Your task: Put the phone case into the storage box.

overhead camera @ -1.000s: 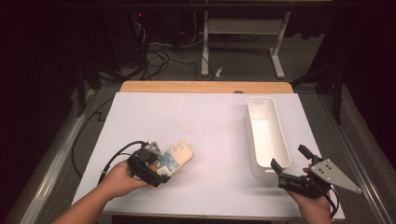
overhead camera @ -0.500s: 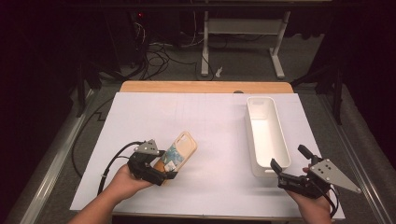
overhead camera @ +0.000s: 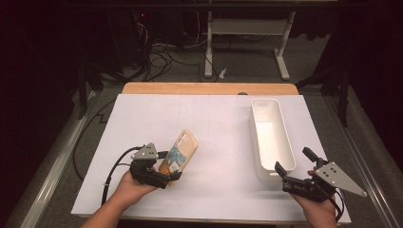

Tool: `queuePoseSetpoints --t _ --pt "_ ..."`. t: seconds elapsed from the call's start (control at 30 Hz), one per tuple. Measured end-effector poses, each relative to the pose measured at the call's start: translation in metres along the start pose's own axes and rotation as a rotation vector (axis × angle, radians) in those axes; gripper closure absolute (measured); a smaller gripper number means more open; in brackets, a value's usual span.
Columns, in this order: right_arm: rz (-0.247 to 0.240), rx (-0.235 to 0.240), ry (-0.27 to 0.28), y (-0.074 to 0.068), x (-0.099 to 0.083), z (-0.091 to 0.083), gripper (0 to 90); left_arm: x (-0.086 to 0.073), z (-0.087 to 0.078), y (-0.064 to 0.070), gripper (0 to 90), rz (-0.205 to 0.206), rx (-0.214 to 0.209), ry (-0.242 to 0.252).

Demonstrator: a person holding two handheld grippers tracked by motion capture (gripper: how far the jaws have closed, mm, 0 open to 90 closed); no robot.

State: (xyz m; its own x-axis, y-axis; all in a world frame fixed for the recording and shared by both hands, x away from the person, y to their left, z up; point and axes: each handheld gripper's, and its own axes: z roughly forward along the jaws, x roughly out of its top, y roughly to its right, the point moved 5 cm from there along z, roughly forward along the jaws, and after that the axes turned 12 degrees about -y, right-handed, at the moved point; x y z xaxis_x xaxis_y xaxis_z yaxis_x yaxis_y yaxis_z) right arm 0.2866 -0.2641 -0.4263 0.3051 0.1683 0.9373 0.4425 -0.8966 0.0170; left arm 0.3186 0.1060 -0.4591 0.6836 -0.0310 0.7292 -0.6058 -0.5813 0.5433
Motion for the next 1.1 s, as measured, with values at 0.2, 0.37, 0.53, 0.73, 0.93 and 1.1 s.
queuePoseSetpoints --t 0.2,0.37,0.53,0.73,0.93,1.1 --pt "-0.002 0.003 -0.003 -0.001 0.000 0.001 0.8 -0.005 -0.003 -0.002 12.0 -0.003 -0.002 0.036" --pt "-0.009 0.004 -0.006 -0.001 -0.001 0.002 0.8 -0.011 -0.003 -0.004 11.8 0.004 0.005 0.036" --pt "-0.011 0.008 -0.009 -0.003 -0.001 0.004 0.7 -0.011 -0.005 -0.003 11.8 0.018 -0.005 0.054" --pt "-0.008 0.008 -0.014 -0.003 -0.003 0.005 0.2 -0.010 -0.007 -0.002 11.8 0.022 -0.021 0.060" --pt "-0.004 0.008 -0.012 -0.003 -0.002 0.005 0.1 -0.007 -0.010 -0.002 11.9 0.020 -0.023 0.084" --pt "-0.010 0.012 -0.021 -0.005 -0.001 0.007 0.1 -0.005 -0.012 -0.002 11.9 0.000 -0.038 0.087"
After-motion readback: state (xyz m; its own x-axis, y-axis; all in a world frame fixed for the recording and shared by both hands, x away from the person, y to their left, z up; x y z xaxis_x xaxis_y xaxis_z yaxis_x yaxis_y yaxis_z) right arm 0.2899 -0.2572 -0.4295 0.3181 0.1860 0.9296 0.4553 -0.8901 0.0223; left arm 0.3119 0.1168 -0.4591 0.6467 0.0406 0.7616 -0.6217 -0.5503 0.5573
